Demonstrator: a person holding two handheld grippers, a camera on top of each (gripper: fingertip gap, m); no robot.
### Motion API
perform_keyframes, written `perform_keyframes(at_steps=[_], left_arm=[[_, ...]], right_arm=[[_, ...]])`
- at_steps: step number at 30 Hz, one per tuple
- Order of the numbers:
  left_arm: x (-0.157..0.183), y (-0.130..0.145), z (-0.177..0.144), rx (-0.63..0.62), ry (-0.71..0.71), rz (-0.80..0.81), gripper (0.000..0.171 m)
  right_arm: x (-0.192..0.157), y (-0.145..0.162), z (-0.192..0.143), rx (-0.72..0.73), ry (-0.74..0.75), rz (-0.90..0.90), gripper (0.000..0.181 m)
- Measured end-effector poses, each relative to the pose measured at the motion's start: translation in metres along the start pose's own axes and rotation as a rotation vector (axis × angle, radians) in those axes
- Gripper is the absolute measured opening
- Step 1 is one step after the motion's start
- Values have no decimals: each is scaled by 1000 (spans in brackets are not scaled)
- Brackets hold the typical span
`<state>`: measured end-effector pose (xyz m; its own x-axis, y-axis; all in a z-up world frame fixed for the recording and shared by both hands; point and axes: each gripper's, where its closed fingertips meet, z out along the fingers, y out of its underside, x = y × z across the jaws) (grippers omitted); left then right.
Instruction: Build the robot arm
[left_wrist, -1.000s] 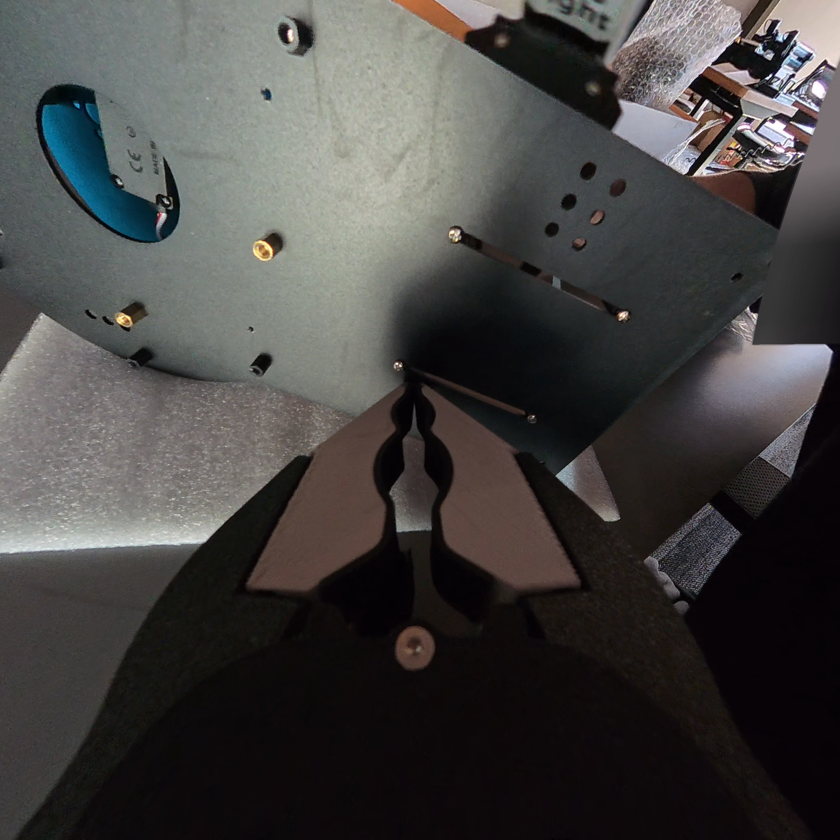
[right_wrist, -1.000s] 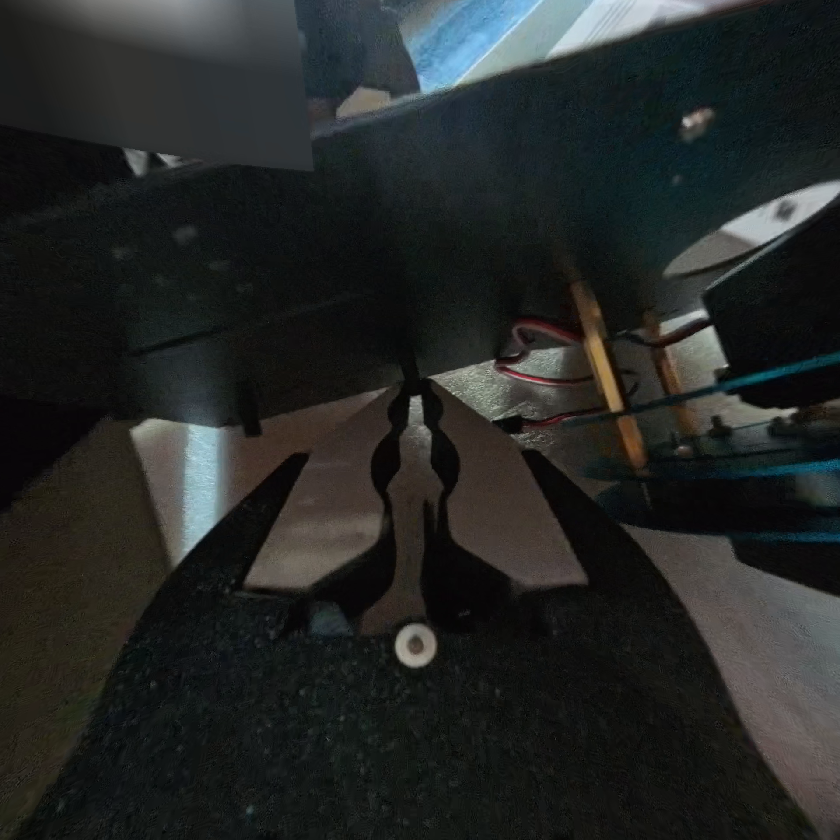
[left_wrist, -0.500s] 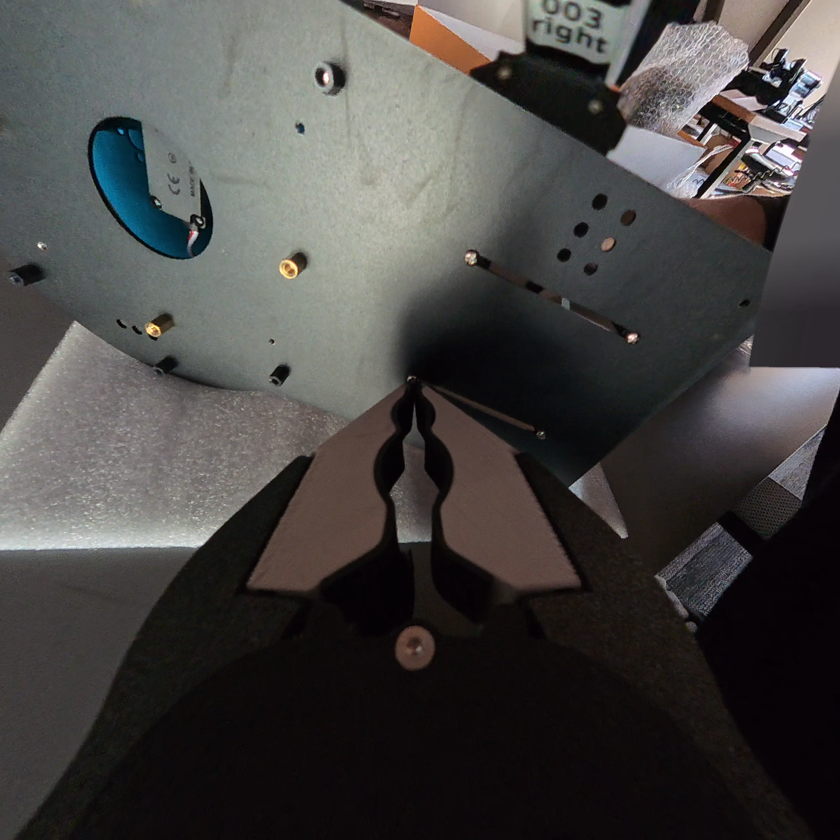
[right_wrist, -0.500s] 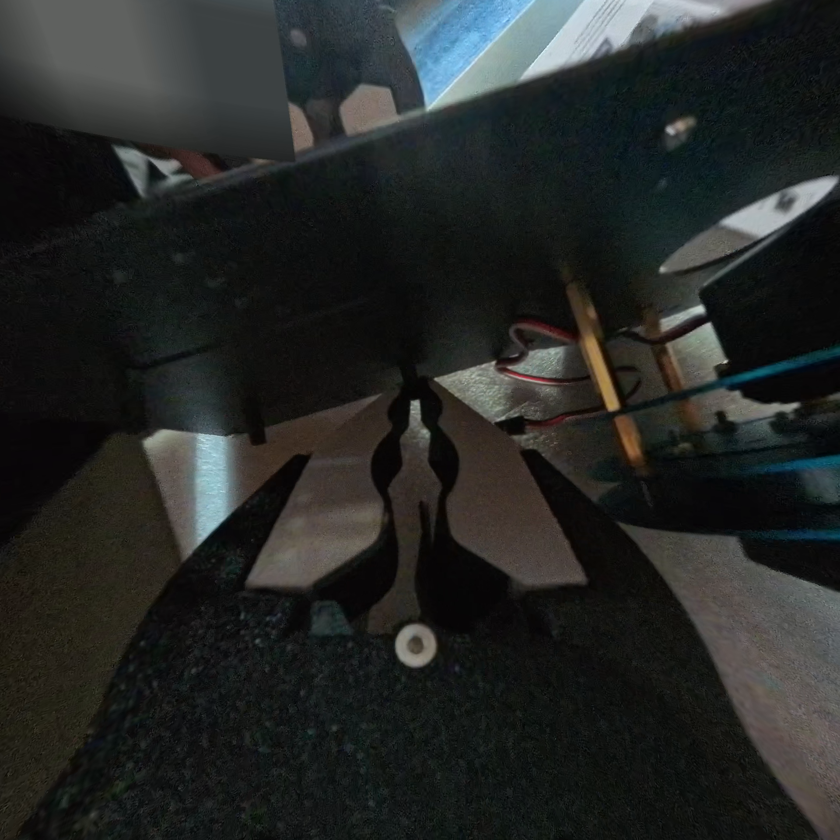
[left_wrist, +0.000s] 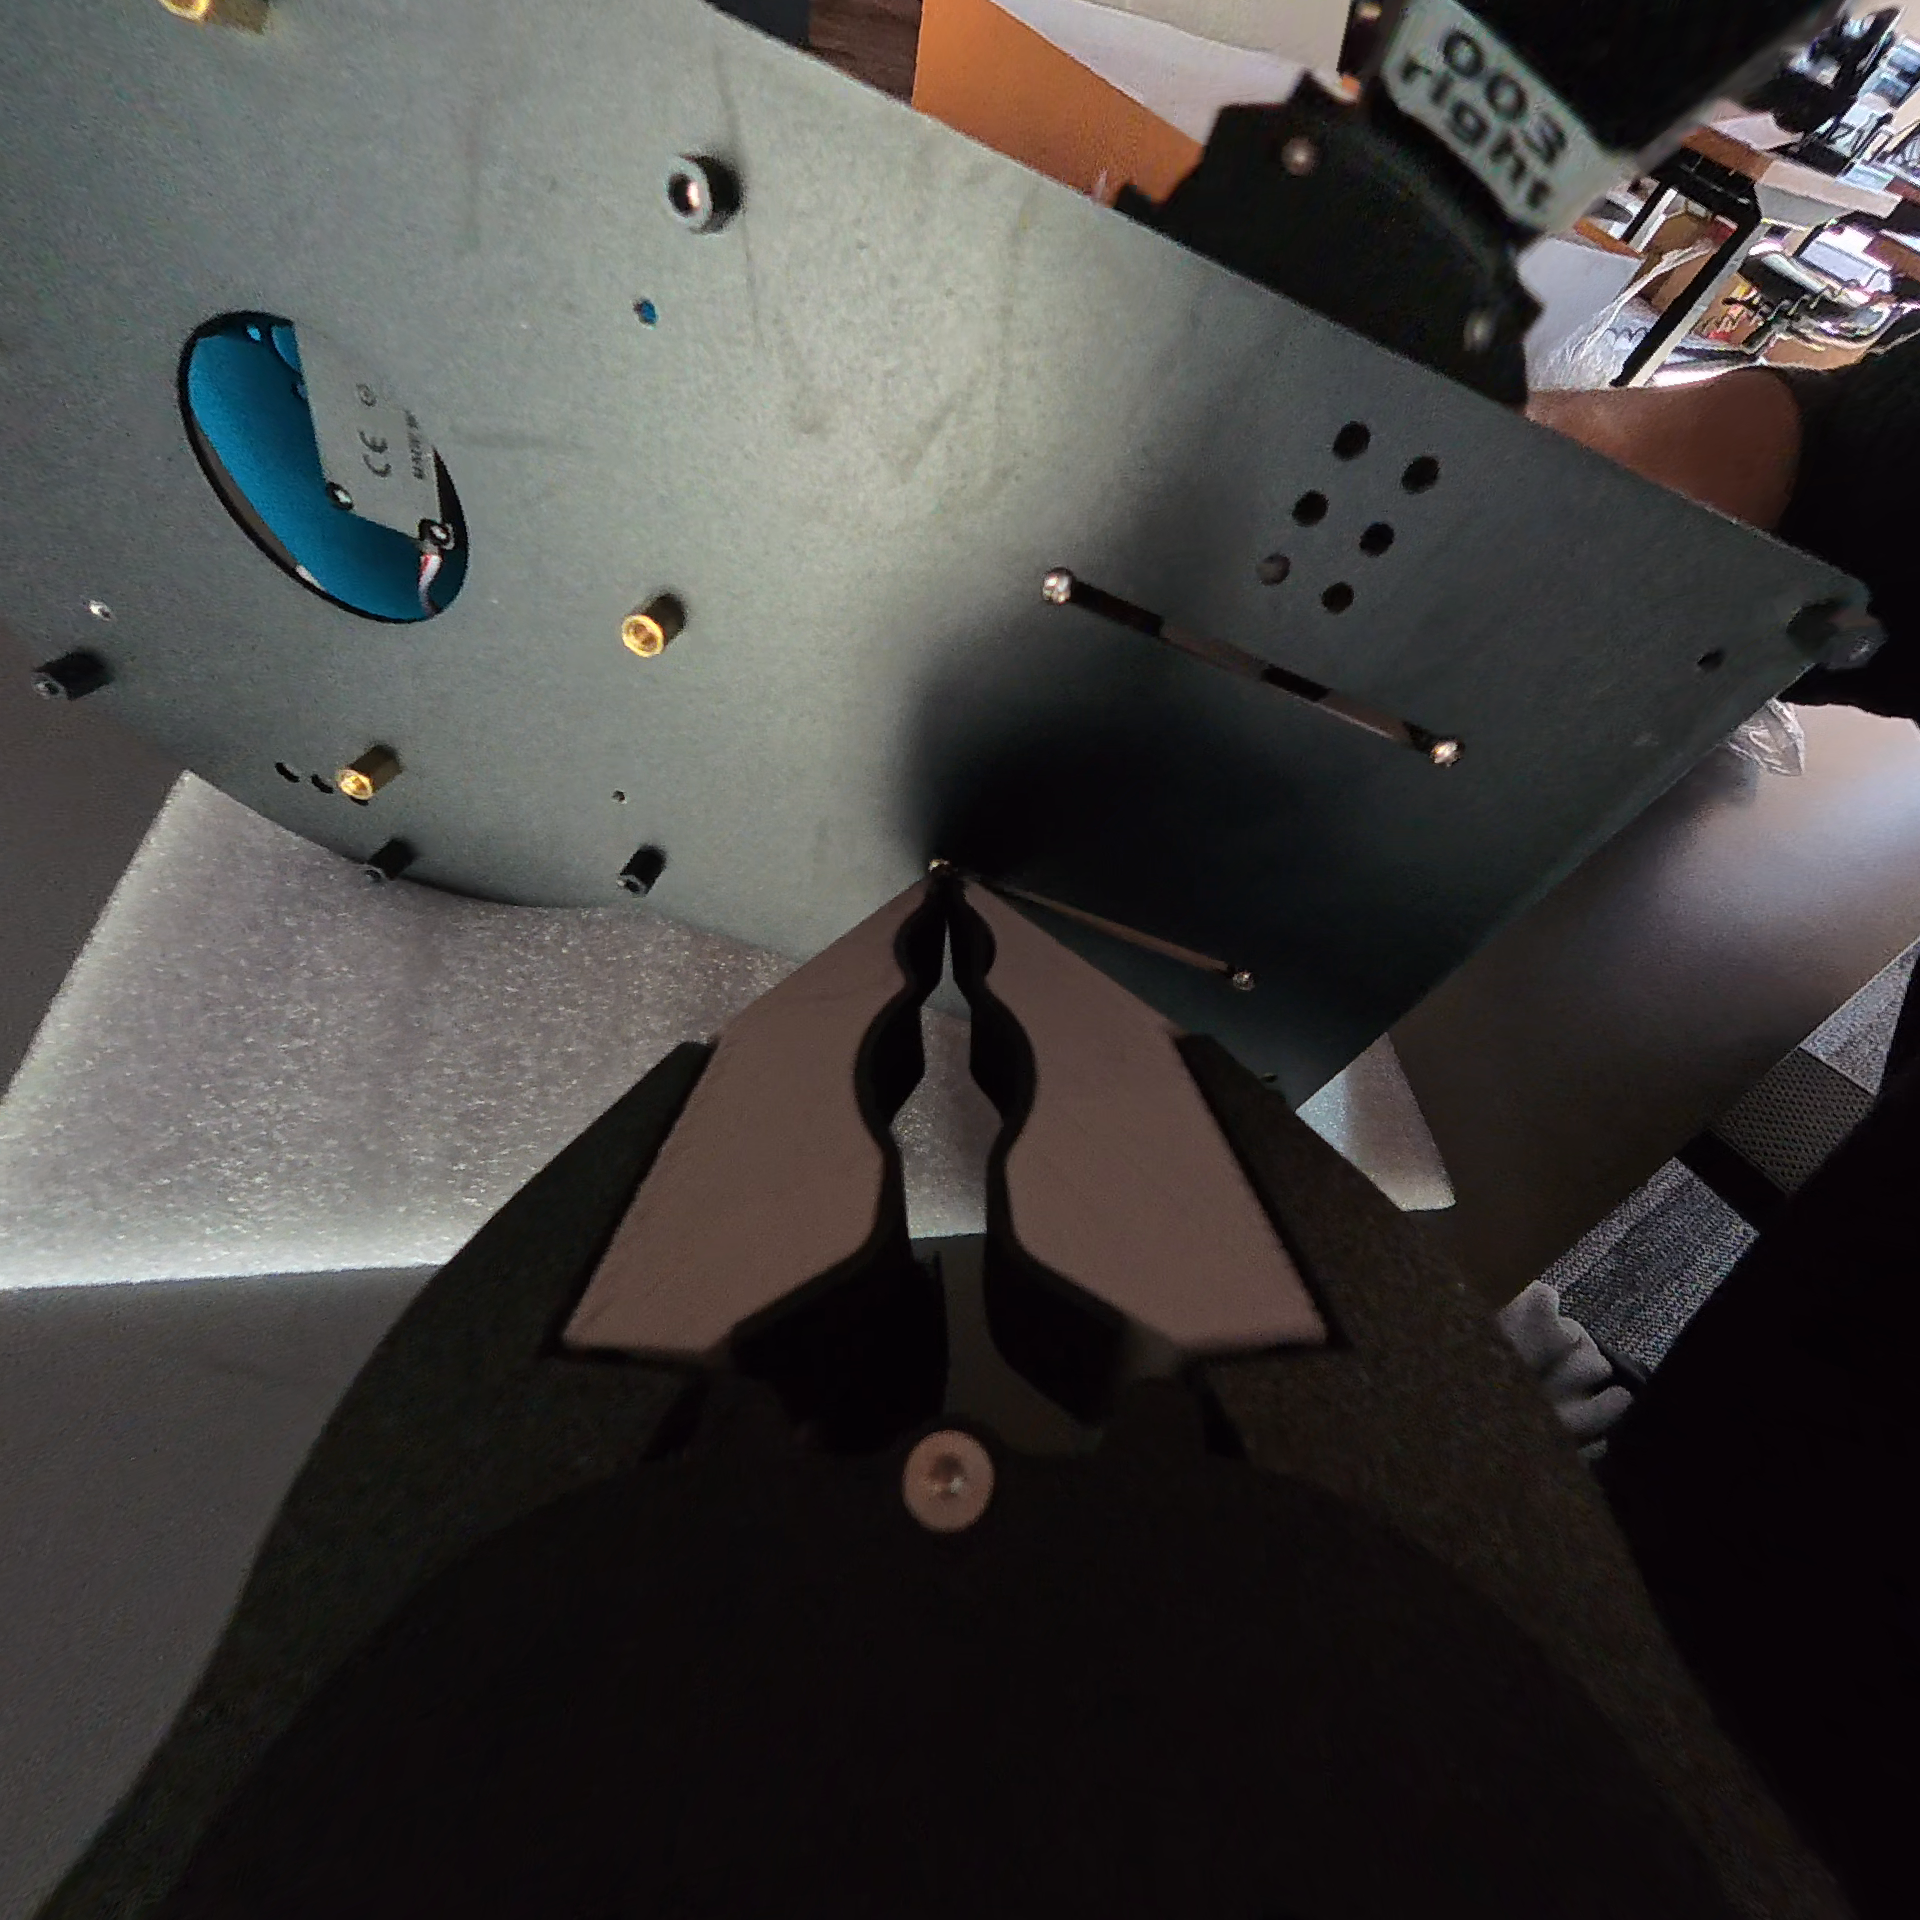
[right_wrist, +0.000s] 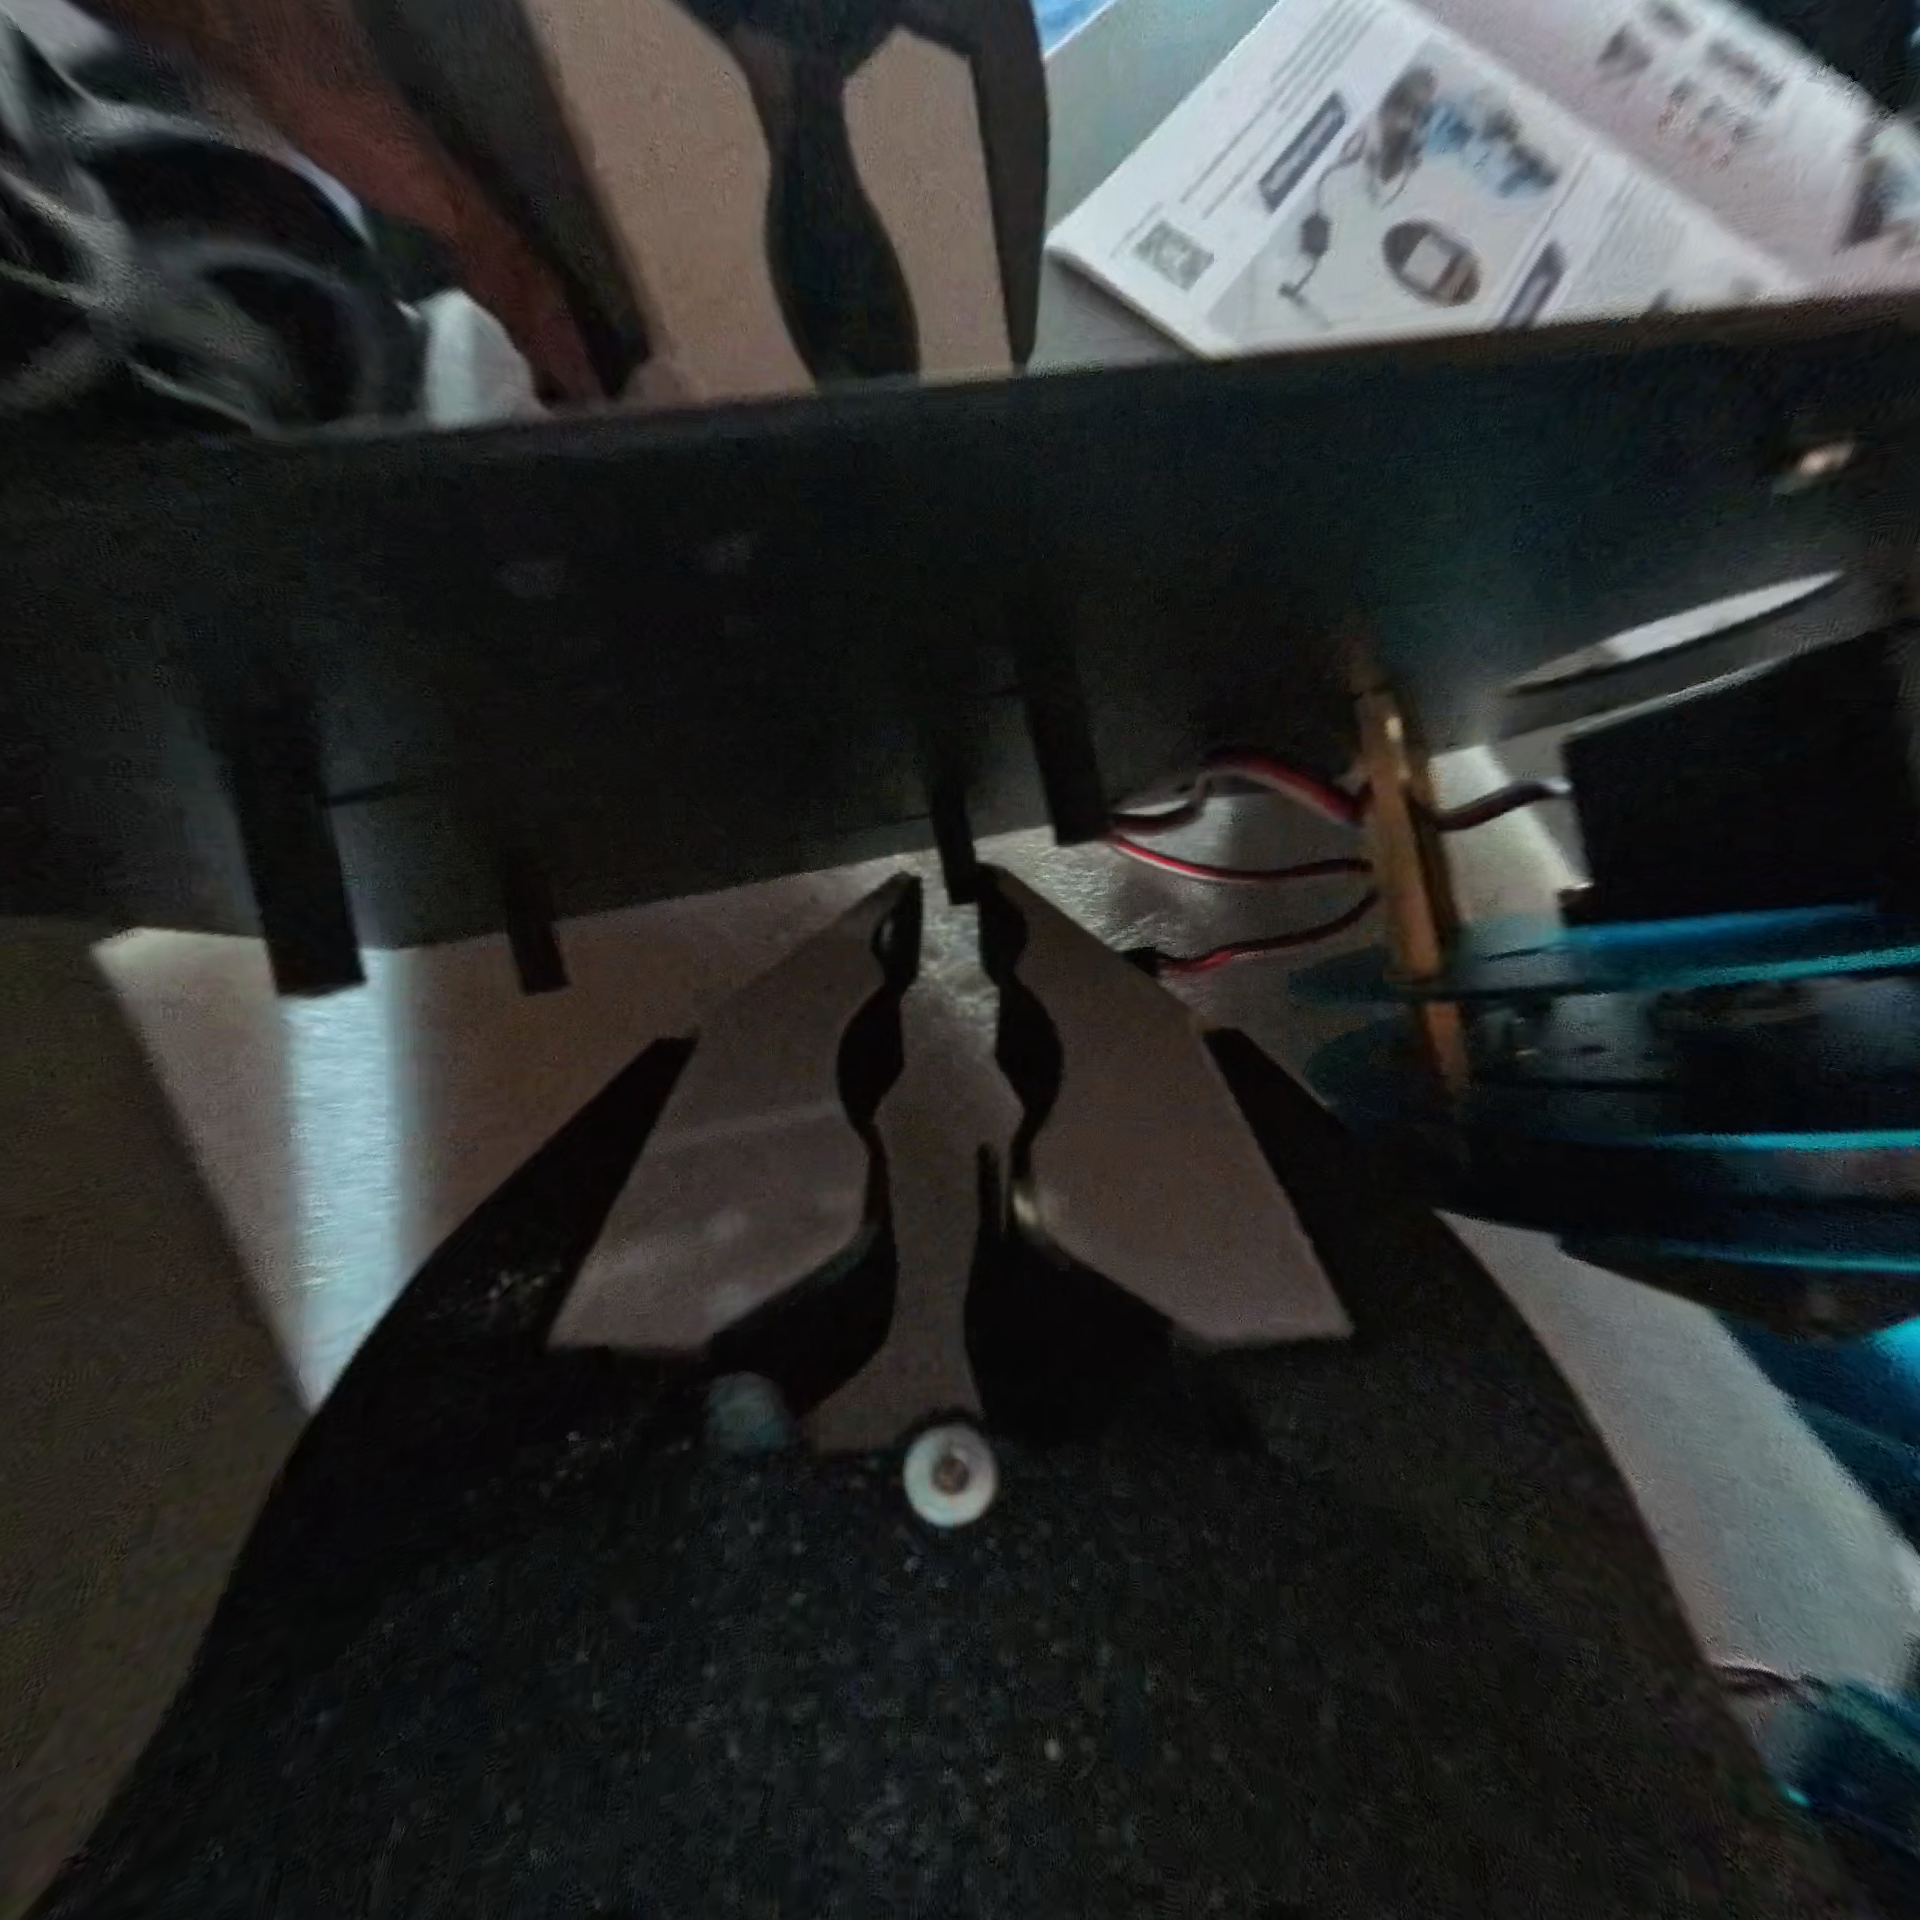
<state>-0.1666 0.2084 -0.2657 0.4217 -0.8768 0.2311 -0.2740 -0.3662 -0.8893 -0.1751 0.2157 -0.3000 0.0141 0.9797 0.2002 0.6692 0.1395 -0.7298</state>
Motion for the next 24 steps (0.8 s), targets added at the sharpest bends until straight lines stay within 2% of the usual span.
perform_keyframes(at_steps=[1,2,8,12,16,18,21,24], left_arm=[[0,0,0,-3,-1,3,0],[0,0,0,-8,-4,11,0],[-1,-1,0,-35,-20,71,0],[-1,0,0,-38,-25,75,0],[-1,1,-1,-38,-11,58,0],[0,1,-1,-32,1,53,0],[0,1,-1,-23,35,27,0],[0,1,-1,-22,68,3,0]], right_arm=[[4,0,0,-1,56,-67,2],[4,0,0,-13,49,-84,2],[-9,-2,0,39,-336,423,1],[-15,-3,-2,-11,-441,655,0],[-12,-3,0,24,-385,528,2],[-9,-2,0,26,-287,375,4],[-3,-8,-9,108,-162,169,17],[2,-14,-18,162,-5,-38,15]])
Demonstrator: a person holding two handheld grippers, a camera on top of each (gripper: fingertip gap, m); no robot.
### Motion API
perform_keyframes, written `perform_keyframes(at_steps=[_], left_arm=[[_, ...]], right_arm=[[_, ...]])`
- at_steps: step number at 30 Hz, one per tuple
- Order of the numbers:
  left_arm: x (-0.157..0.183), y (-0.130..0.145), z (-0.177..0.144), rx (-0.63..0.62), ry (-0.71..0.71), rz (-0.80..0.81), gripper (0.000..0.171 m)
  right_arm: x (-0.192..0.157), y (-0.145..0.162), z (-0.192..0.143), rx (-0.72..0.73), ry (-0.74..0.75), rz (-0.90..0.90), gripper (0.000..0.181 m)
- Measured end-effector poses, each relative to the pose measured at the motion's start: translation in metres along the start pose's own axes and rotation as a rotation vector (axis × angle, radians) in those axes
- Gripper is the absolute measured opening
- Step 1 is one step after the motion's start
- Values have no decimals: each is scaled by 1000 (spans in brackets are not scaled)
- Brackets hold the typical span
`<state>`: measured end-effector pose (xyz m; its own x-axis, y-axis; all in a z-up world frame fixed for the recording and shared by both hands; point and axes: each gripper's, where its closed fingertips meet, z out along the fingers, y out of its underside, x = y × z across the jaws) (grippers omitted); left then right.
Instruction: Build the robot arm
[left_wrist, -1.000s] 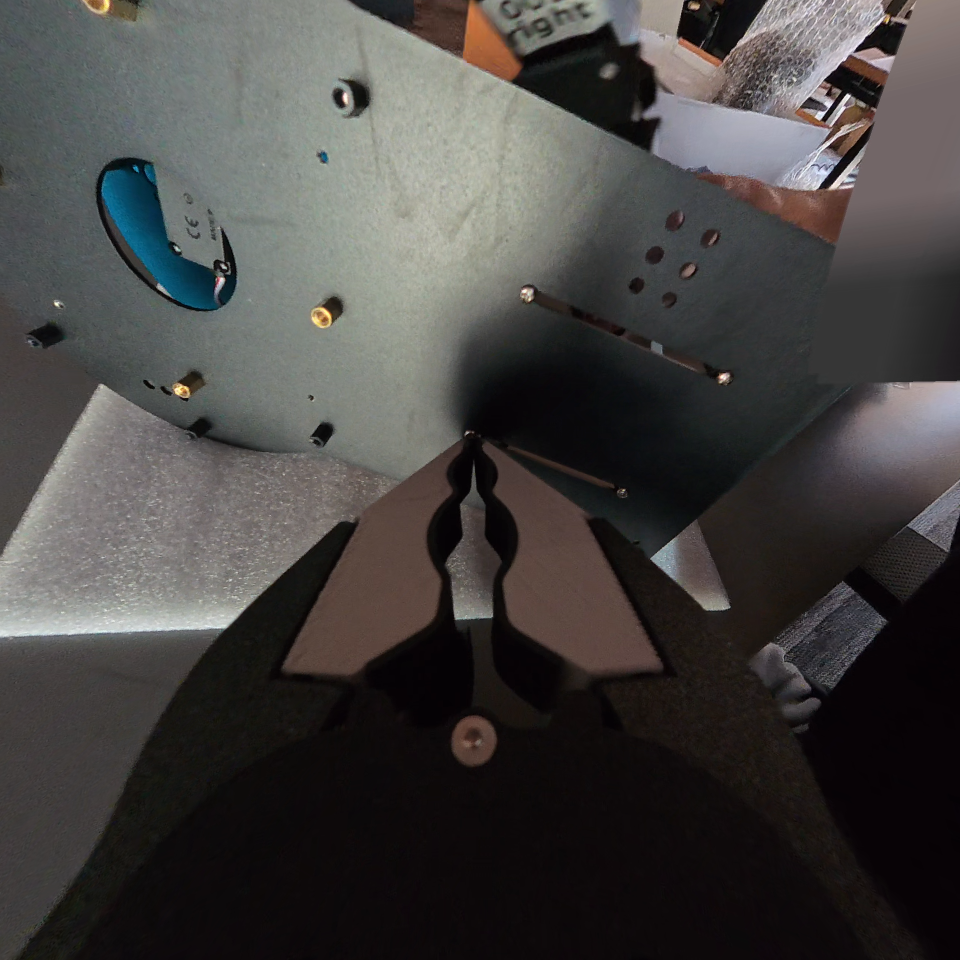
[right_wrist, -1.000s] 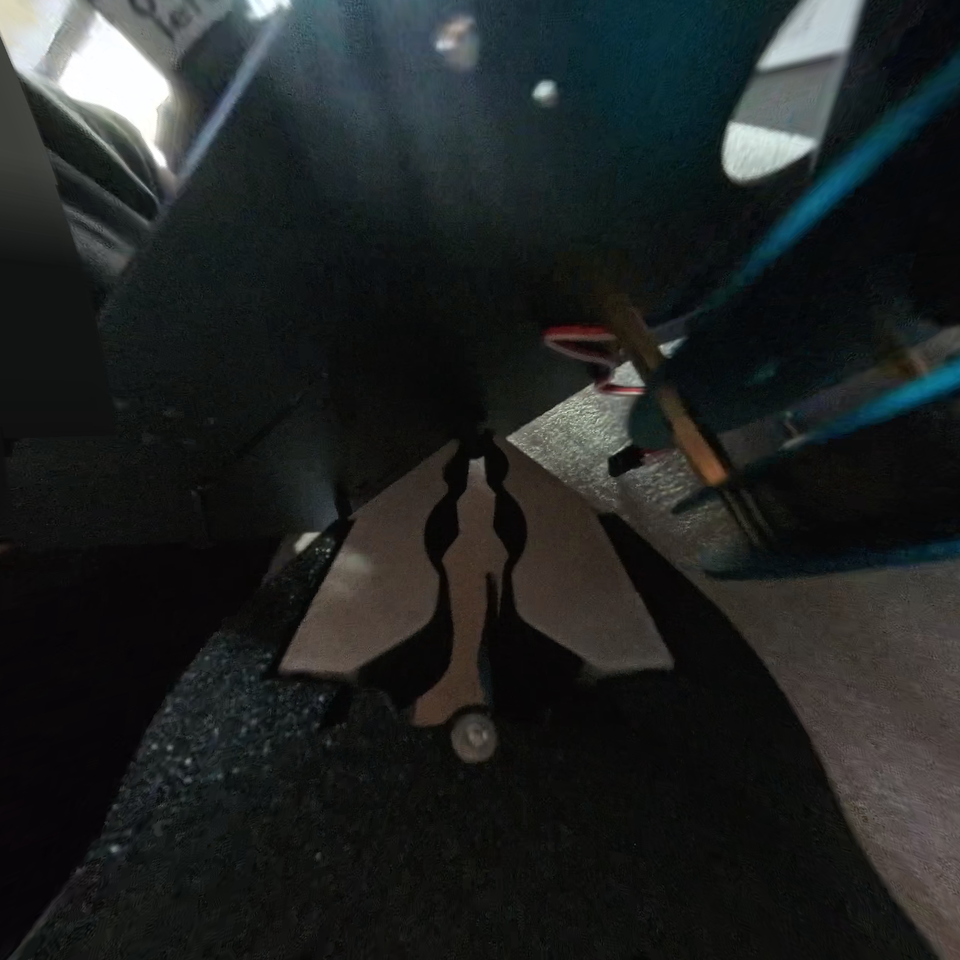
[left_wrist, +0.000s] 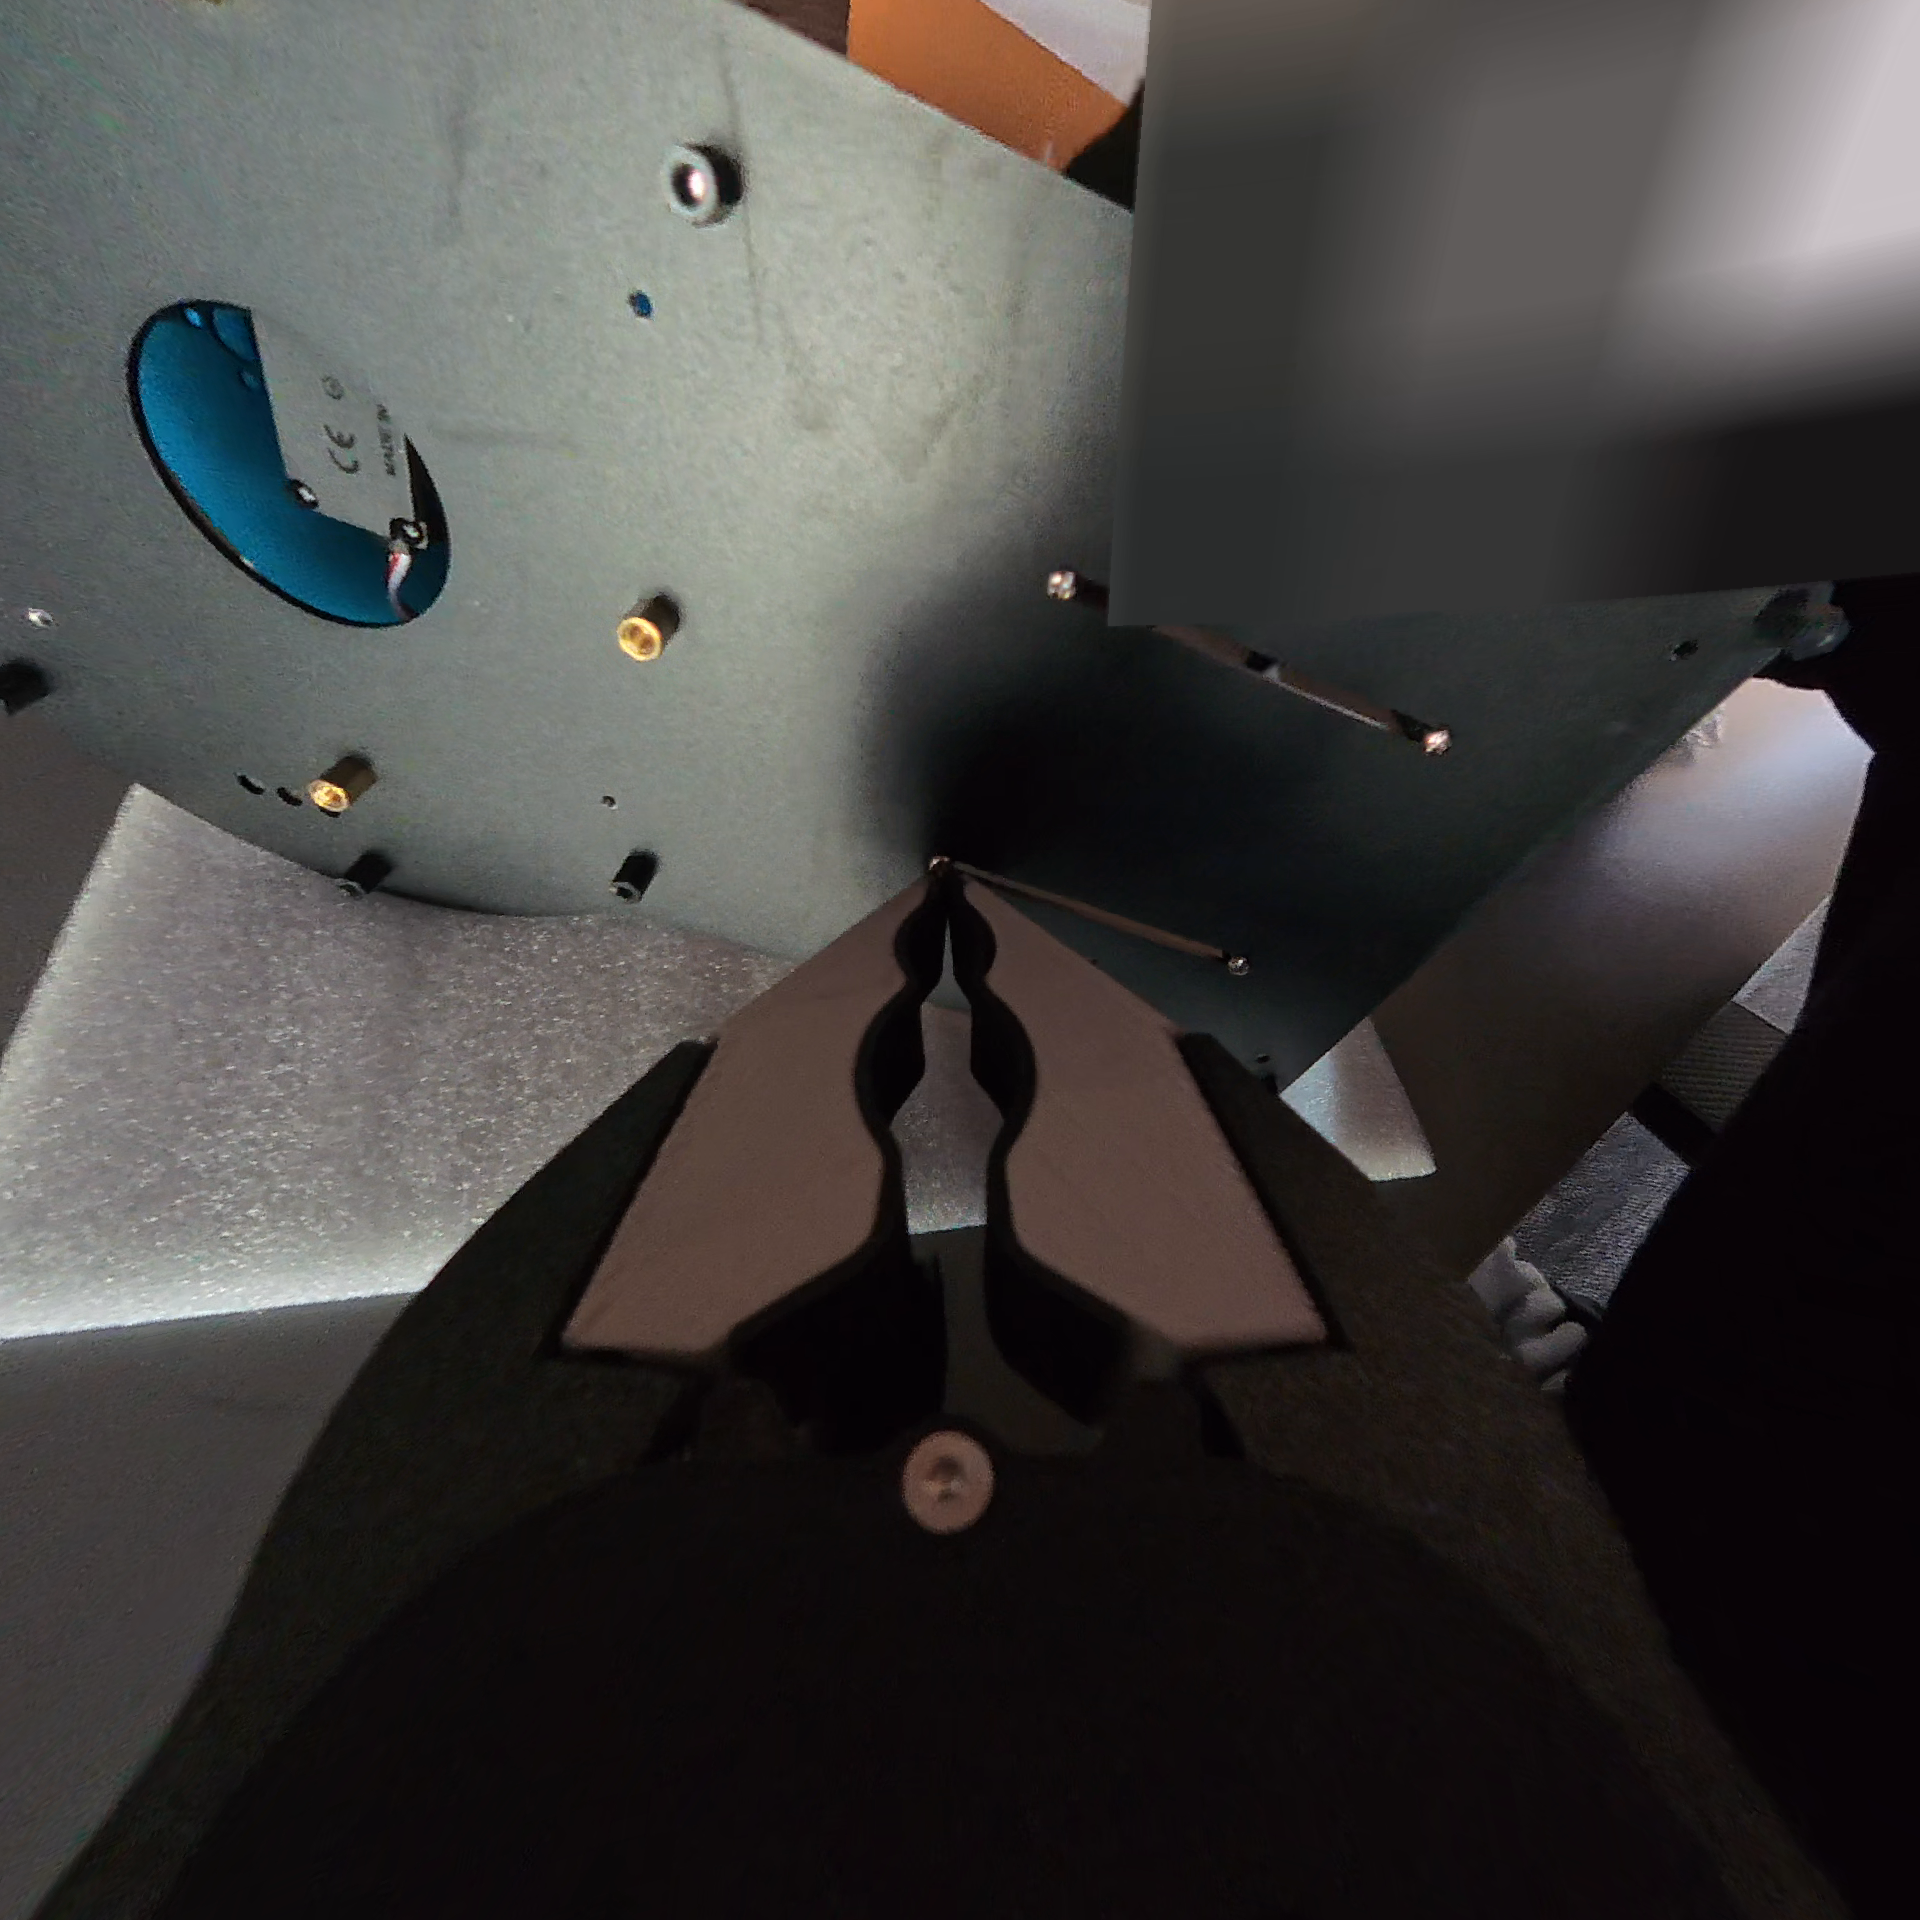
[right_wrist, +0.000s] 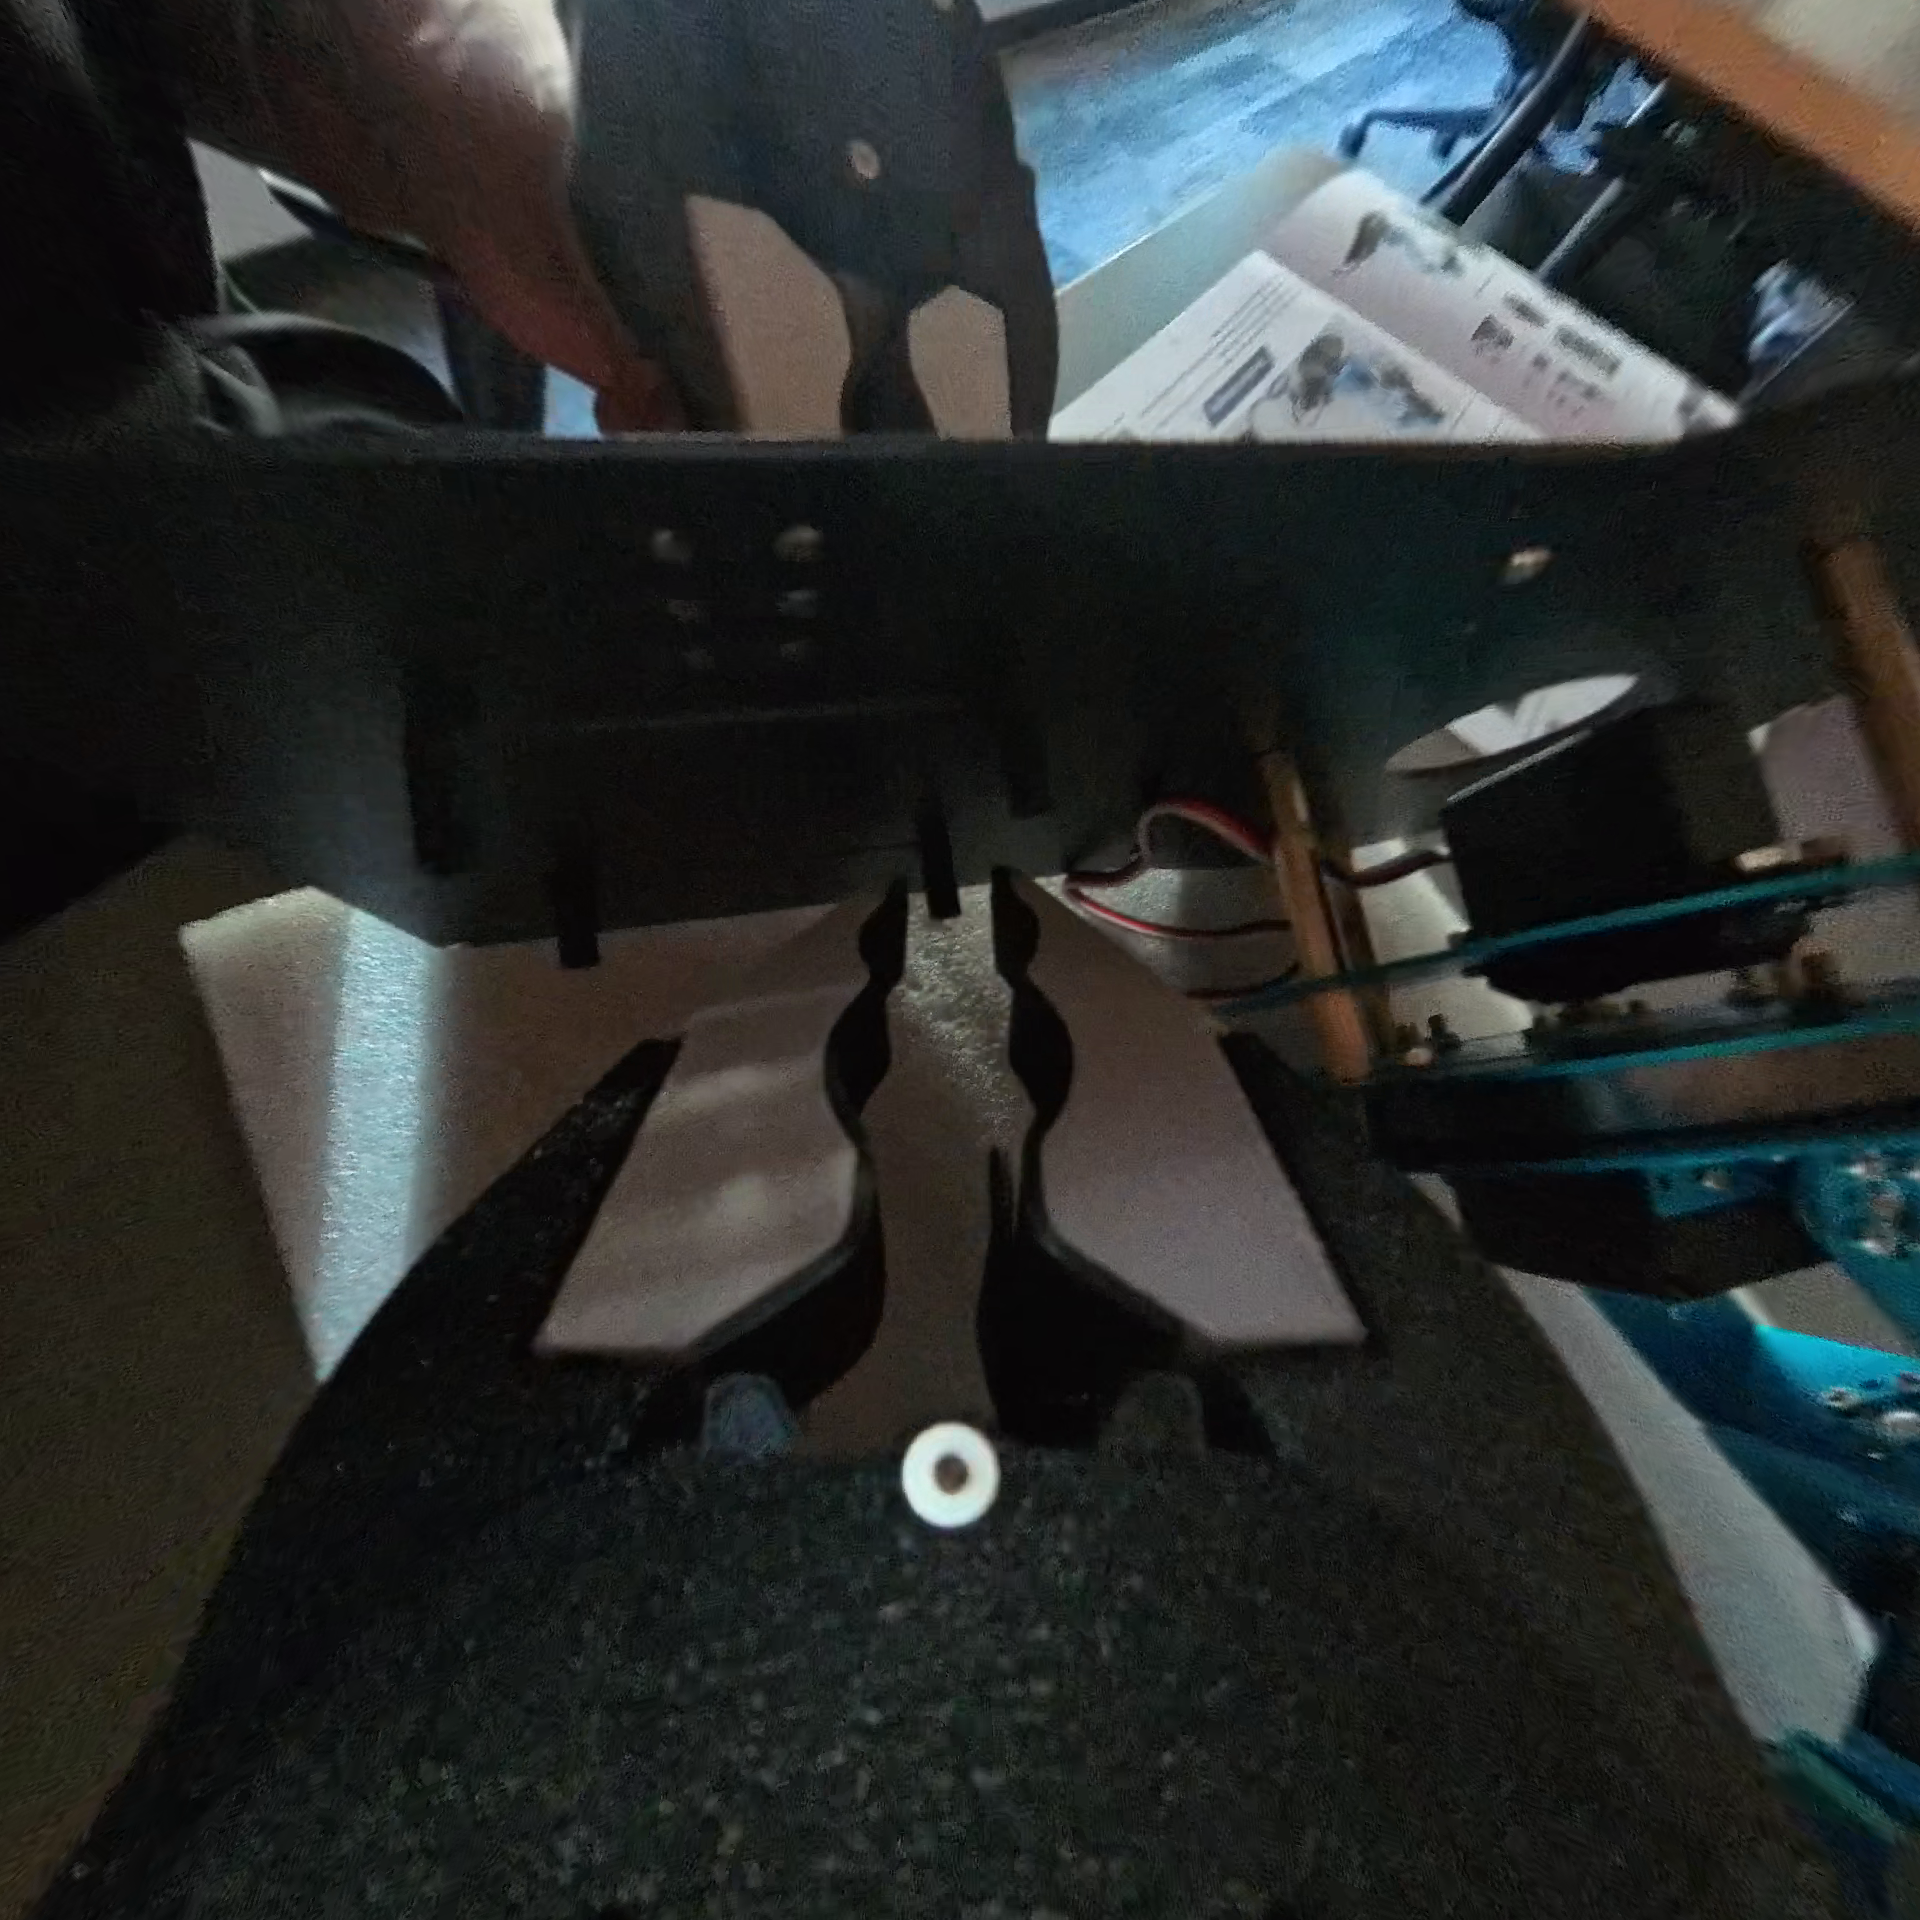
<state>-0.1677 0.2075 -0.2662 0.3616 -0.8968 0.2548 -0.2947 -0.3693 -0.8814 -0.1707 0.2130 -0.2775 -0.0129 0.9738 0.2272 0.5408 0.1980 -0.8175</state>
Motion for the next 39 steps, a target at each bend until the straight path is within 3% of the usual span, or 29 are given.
perform_keyframes(at_steps=[4,7,9,11,15,17,23,25,27,29,36,39], left_arm=[[0,0,0,3,21,-20,0],[0,0,0,1,18,-18,0],[0,0,0,-1,5,-3,0],[-1,0,1,-4,-9,12,0],[-2,-1,0,-25,-35,62,0],[-2,0,0,-28,-43,74,0],[3,-1,-4,-14,-21,31,0],[10,-5,-13,12,6,36,0],[27,-9,-19,39,67,62,0],[42,-9,-18,45,102,98,0],[75,-19,-13,99,191,131,4],[80,-27,-15,127,202,121,3]], right_arm=[[-6,6,7,-42,81,-172,18],[2,4,8,-55,209,-295,5],[3,4,8,-78,188,-279,4],[2,5,9,-88,71,-99,4],[-4,5,11,-56,-252,501,4],[-5,5,10,-42,-297,582,4],[-1,8,-4,-100,-200,339,11],[-9,-1,-27,-69,-244,231,25],[-29,-18,-50,-1,-336,123,25],[-38,-21,-56,-10,-327,31,26],[-51,-39,-58,34,-373,31,22],[-57,-39,-47,1,-369,16,8]])
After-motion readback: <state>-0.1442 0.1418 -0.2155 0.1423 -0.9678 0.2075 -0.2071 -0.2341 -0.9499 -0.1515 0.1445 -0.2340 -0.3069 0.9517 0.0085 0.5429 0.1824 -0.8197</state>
